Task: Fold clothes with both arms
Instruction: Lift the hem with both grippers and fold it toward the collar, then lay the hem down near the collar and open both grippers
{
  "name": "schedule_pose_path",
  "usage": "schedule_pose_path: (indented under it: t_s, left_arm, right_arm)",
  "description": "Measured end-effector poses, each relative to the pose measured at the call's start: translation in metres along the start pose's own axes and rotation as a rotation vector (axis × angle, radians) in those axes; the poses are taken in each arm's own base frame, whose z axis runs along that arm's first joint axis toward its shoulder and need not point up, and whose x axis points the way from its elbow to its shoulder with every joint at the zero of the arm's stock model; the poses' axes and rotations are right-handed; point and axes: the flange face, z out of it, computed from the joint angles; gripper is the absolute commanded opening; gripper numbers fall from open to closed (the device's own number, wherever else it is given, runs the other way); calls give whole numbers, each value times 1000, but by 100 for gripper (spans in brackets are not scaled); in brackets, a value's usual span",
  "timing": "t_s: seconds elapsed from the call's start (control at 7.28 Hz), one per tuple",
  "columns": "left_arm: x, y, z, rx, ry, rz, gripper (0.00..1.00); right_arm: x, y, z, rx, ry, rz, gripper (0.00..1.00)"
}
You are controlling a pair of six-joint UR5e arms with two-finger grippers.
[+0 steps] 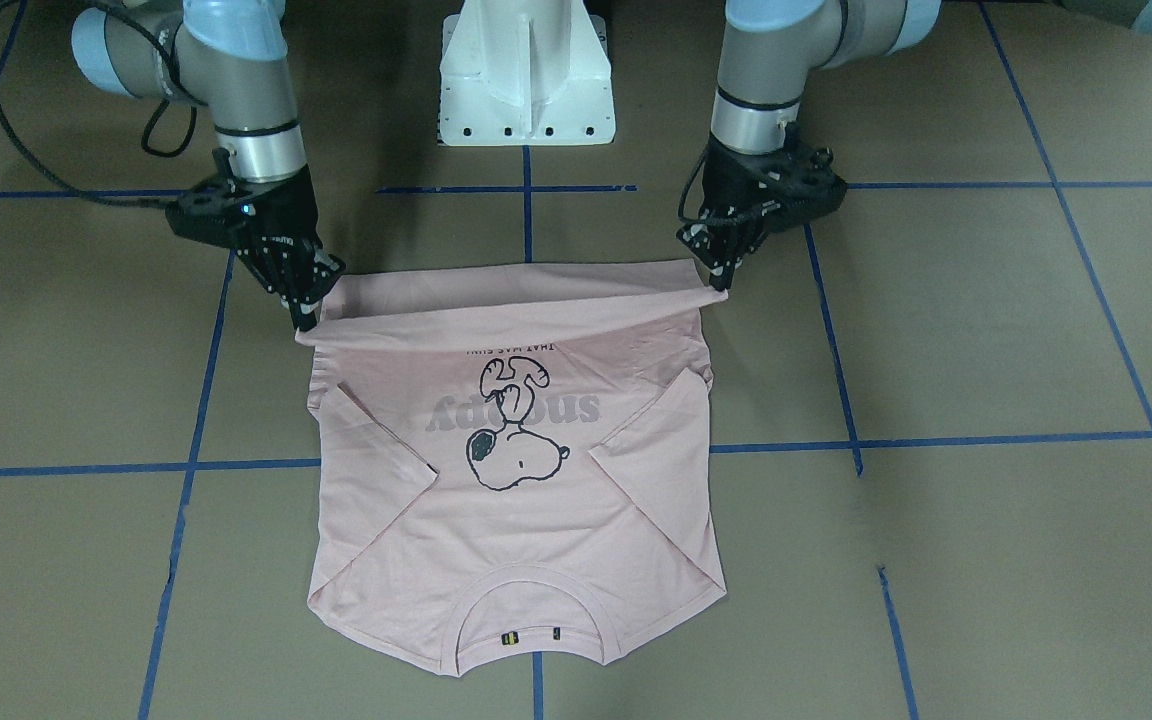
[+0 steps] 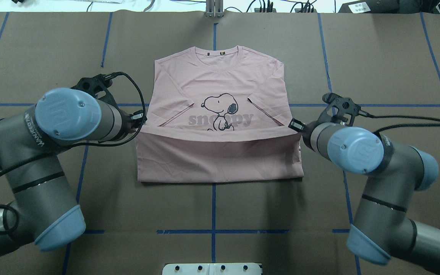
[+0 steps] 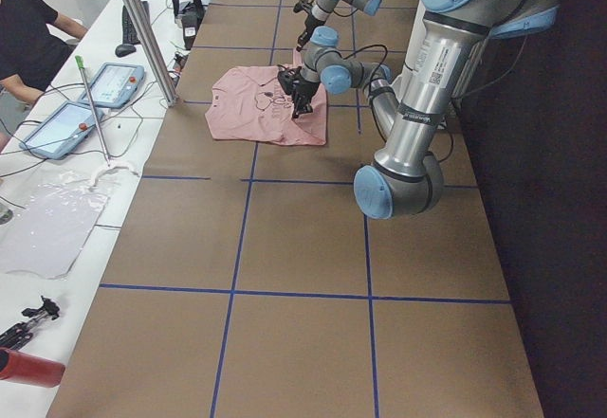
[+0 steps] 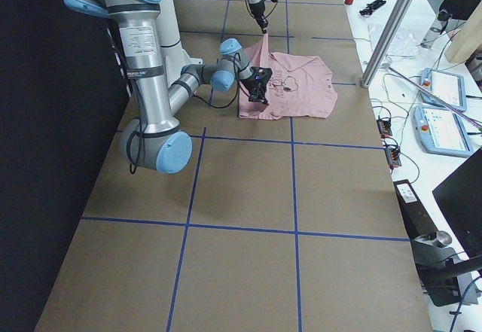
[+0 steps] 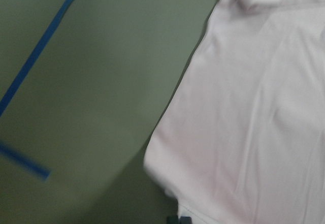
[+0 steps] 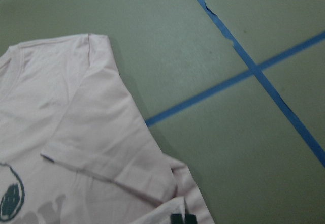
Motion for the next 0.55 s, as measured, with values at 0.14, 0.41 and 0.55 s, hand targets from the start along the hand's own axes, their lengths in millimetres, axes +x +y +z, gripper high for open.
schedule_pose_path:
  t_s: [0.14, 0.41, 0.55]
  left_arm:
    - [12, -23, 22, 28, 2, -14, 0]
    - [42, -54, 66, 102, -1, -30, 0]
    - [53, -67, 88, 147, -1, -23, 0]
  right_arm:
    - [-19, -36, 26, 34, 30, -9, 0]
    - [-52, -90, 66, 83, 86, -30, 0]
    - [-69, -108, 82, 94, 110, -28, 0]
